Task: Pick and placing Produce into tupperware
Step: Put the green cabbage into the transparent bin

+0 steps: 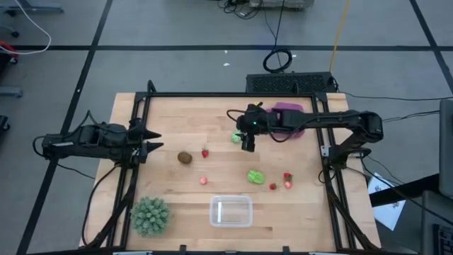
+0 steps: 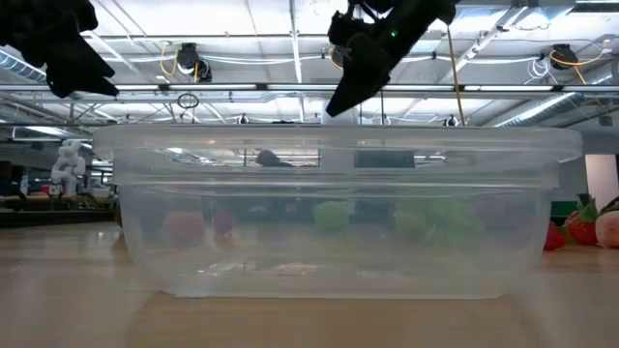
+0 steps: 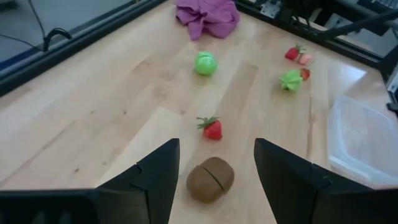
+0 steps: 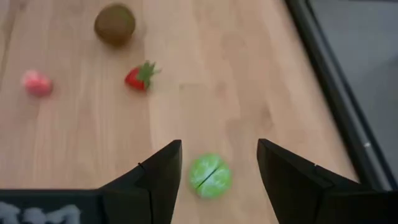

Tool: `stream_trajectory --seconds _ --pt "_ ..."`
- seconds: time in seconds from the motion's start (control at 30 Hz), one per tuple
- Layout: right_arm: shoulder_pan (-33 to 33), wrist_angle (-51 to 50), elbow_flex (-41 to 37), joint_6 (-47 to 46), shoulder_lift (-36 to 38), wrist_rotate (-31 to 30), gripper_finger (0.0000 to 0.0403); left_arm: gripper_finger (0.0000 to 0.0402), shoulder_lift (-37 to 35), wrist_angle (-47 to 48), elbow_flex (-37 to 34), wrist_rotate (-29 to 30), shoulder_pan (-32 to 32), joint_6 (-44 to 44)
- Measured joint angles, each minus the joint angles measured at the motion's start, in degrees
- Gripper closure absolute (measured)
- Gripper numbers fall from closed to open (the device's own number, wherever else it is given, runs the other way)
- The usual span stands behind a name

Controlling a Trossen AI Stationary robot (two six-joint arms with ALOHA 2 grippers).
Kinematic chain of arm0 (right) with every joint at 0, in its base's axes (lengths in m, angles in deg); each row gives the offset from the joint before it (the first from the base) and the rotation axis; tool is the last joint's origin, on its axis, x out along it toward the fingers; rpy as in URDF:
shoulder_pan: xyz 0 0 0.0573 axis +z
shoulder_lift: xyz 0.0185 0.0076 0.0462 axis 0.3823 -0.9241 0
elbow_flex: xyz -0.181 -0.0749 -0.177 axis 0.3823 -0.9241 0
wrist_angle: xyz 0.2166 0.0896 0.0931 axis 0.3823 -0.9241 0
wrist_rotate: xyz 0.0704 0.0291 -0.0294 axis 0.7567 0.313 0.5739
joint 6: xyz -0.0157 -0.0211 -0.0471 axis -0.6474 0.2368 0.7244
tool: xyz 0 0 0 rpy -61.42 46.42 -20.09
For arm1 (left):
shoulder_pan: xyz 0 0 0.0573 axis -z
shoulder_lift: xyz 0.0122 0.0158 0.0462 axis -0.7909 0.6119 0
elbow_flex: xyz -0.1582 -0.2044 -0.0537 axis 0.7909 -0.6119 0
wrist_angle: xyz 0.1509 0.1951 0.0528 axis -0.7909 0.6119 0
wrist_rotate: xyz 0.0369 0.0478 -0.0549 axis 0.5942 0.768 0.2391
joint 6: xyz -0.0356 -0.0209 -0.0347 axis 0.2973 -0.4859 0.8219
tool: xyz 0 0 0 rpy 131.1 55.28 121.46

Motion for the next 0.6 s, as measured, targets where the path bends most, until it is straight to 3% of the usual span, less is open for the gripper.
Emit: stream_trajectory --seconds 0.37,0.6 --pt "-0.8 -1.9 1.8 -9.0 0.0 0.0 0.0122 0.019 0.0 -0.8 0.0 0.6 0.0 0.0" --pt "-1.2 -1.2 1.8 -11.6 -3.8 0.3 0.01 0.019 0.0 -0.8 0.0 3.1 0.0 0.0"
